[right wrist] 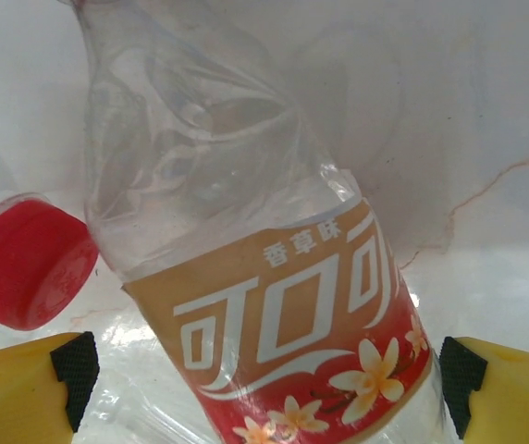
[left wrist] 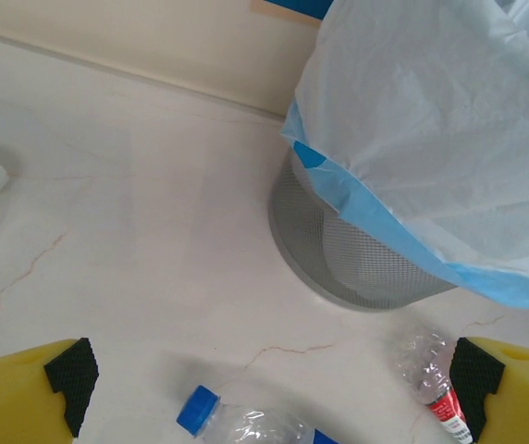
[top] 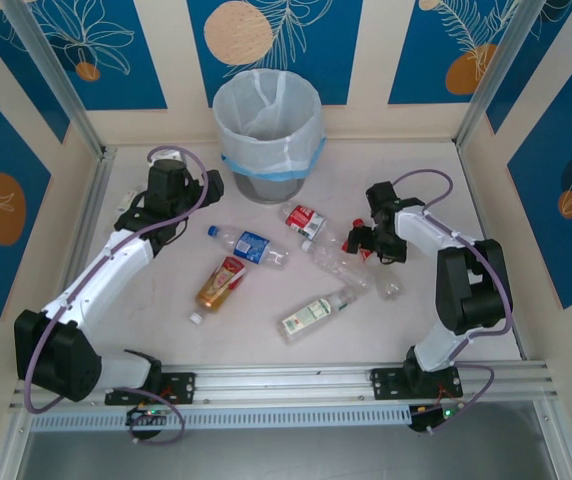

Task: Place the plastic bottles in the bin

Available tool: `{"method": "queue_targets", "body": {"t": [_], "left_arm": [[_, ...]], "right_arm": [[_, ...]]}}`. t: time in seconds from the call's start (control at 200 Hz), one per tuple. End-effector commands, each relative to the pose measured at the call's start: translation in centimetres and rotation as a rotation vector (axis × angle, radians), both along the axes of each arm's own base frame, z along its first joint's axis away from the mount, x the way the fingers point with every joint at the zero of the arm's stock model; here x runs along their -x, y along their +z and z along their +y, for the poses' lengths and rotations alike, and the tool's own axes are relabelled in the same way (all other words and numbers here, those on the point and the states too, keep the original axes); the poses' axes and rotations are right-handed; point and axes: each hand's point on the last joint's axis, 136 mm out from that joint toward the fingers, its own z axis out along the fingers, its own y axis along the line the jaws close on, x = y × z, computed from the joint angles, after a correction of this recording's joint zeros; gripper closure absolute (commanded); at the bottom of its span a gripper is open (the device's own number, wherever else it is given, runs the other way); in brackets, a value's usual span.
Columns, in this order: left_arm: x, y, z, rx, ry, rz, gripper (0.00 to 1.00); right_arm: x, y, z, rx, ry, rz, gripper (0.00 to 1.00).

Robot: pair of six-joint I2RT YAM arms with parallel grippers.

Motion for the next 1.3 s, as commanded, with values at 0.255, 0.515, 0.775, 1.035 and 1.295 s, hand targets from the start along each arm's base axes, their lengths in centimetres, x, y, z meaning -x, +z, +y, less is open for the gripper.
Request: {"method": "queue_targets", "body": {"t": [0.255, 0.515, 0.775, 1.035, 1.295], "left_arm": [[0.4, 0.6, 1.2, -0.044, 0.053, -0.007, 0.01], [0.5, 0.4, 1.6, -0.063, 0.066, 0.000, 0.01], [0.3, 0.2, 1.4, -0.060, 0.062, 0.007, 0.01], [0.6, 0.1, 1.6, -0.068, 0.066, 0.014, 0.01], [0.9, 0.2, 1.9, -0.068, 0.073, 0.010, 0.01]], "right_arm": [[0.6, -0.4, -2.0, 0.056, -0.055, 0.021, 0.15], [1.0, -0.5, -3.7, 0.049, -0.136, 0.021, 0.15], [0.2, -1.1, -2.8, 0.023, -0.081, 0.039, 0.08], [-0.4, -2.3, -2.9, 0.058, -0.029, 0.119, 0.11], [-1.1, -3.2, -2.5, 0.056, -0.016, 0.113, 0.20]]}}
